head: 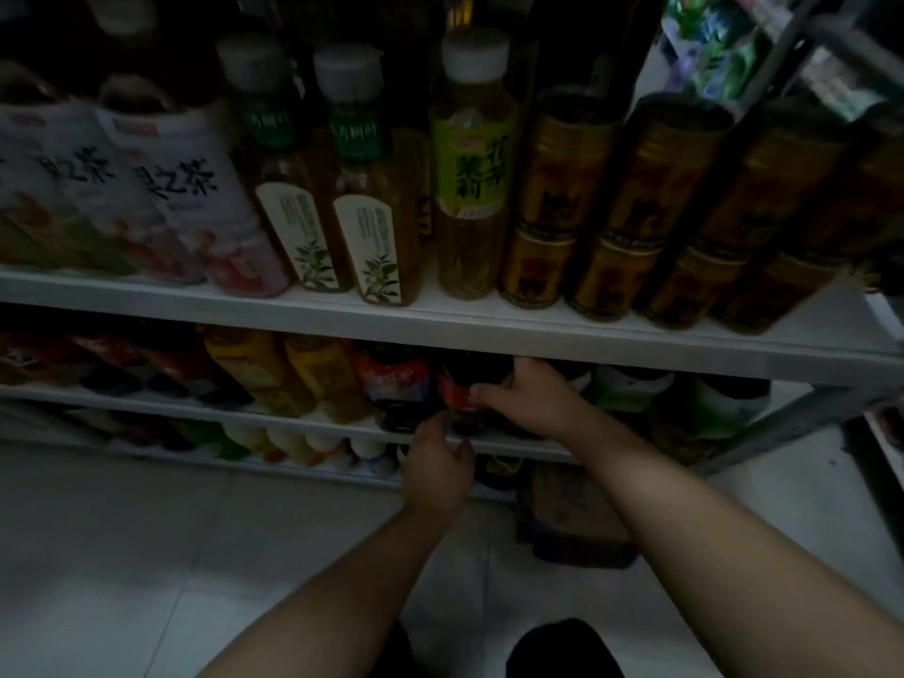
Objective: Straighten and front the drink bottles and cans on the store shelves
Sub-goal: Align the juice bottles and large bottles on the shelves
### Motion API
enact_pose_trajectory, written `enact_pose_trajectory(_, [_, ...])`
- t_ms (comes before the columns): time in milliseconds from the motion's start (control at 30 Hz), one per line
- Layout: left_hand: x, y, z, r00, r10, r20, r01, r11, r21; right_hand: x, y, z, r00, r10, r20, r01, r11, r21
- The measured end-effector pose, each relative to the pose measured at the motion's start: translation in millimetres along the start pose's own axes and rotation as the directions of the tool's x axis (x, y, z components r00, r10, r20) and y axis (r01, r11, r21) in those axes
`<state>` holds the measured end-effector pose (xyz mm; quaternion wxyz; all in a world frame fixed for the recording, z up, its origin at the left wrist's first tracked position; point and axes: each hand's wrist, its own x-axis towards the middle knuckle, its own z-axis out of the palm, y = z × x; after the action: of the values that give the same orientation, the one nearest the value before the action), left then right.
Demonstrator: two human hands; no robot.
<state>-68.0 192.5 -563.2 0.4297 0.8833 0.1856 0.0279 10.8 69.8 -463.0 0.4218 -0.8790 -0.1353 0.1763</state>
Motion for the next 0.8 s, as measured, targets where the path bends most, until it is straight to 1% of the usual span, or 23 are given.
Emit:
enact_pose_trajectory(133, [11.8,-28.7,37.7,0.985,0.108,-0.135,-0.127,0.982,-0.138,24.4,26.6,11.1,0.996,-0.003,-0.092,0.007,0.999,0.042])
enact_pose_trajectory(200, [18.8,-44.0,52.0,0.971,0.134,-0.199,-0.165,0.975,-0.146,31.7,33.6,15.5,0.988,-0.031,-0.152,0.032,0.999,0.008])
enact_pose_trajectory(333, [26.1,-70.1,79.9,0.937,0.204,-0.283,-0.22,0.975,-0.026,37.8,40.6,25.2,0.95,-0.141,-0.28,0.115,0.988,-0.108])
enact_pose_trajectory(433, [30.9,-84.2,97.0,0.912,0.26,-0.319,-0.223,0.964,0.147,38.6,39.7,29.8,0.908,-0.231,-0.349,0.182,0.969,-0.168])
enact_pose_trajectory(533, [39.8,-98.2,113.3,0.849,0.363,-0.384,-0.283,0.926,0.25,38.4,39.1,35.5,0.857,-0.304,-0.415,0.242,0.95,-0.197])
enact_pose_trajectory(633, [49.7,-107.0,124.5,0.781,0.427,-0.455,-0.332,0.902,0.276,39.4,38.5,42.8,0.777,-0.354,-0.52,0.21,0.925,-0.317])
enact_pose_trajectory(700, [54.2,-107.1,127.8,0.77,0.422,-0.479,-0.351,0.906,0.235,40.0,35.0,47.6,0.744,-0.347,-0.57,0.146,0.918,-0.369])
enact_pose_trajectory(800, [55.6,-104.4,127.6,0.778,0.406,-0.479,-0.363,0.913,0.186,38.2,30.5,53.5,0.712,-0.347,-0.61,0.091,0.908,-0.41])
